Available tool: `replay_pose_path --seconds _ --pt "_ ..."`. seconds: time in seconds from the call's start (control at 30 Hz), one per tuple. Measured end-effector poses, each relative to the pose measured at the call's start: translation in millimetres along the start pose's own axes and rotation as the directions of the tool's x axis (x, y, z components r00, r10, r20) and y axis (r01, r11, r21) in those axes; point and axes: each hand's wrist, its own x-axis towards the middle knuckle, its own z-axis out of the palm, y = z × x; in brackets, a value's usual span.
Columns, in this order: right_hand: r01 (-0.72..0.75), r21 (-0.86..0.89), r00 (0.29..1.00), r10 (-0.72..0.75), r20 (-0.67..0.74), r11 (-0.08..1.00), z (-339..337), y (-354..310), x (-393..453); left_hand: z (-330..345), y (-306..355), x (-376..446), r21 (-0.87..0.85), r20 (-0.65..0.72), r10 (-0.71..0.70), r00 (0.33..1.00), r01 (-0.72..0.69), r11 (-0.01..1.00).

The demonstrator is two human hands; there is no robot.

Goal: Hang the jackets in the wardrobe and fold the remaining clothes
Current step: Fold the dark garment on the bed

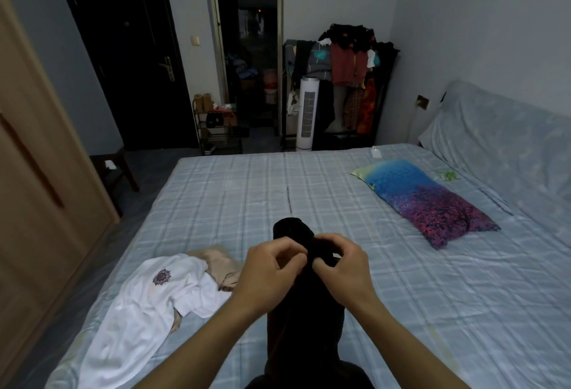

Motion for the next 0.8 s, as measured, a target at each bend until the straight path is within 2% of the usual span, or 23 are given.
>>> replay_pose_path --seconds 0.03,0.1,0.17,0.33,0.5,0.7,0.8 --pt "0.014 0.028 1.000 -0.014 0.011 1.000 -1.9 0.7 -2.0 -9.4 -3.4 3.7 0.185 -0.008 0.122 0.992 -0.119 0.976" --pt "0.044 0.083 0.998 -0.048 0.046 0.996 -8.0 0.4 -4.2 -28.7 -9.6 13.6 0.496 0.136 0.309 0.941 -0.334 0.801" --pt "0.069 0.133 0.993 -0.081 0.088 0.989 -14.8 -1.1 -4.5 -43.0 -12.7 23.5 0.606 0.306 0.293 0.906 -0.423 0.673" --pt "0.094 0.246 0.975 -0.139 0.175 0.965 -31.2 -4.4 -1.7 -62.1 -9.0 46.2 0.608 0.481 0.235 0.845 -0.514 0.605" --pt "0.095 0.337 0.952 -0.184 0.243 0.937 -46.2 -7.7 4.2 -70.1 2.7 59.3 0.565 0.663 0.226 0.713 -0.675 0.474" --pt "0.096 0.380 0.941 -0.208 0.268 0.920 -50.2 -11.2 8.9 -73.2 15.5 70.2 0.579 0.731 0.259 0.631 -0.775 0.254" --pt "0.116 0.404 0.948 -0.222 0.227 0.908 -52.5 -12.6 10.6 -80.6 14.5 69.1 0.586 0.697 0.313 0.645 -0.764 0.269"
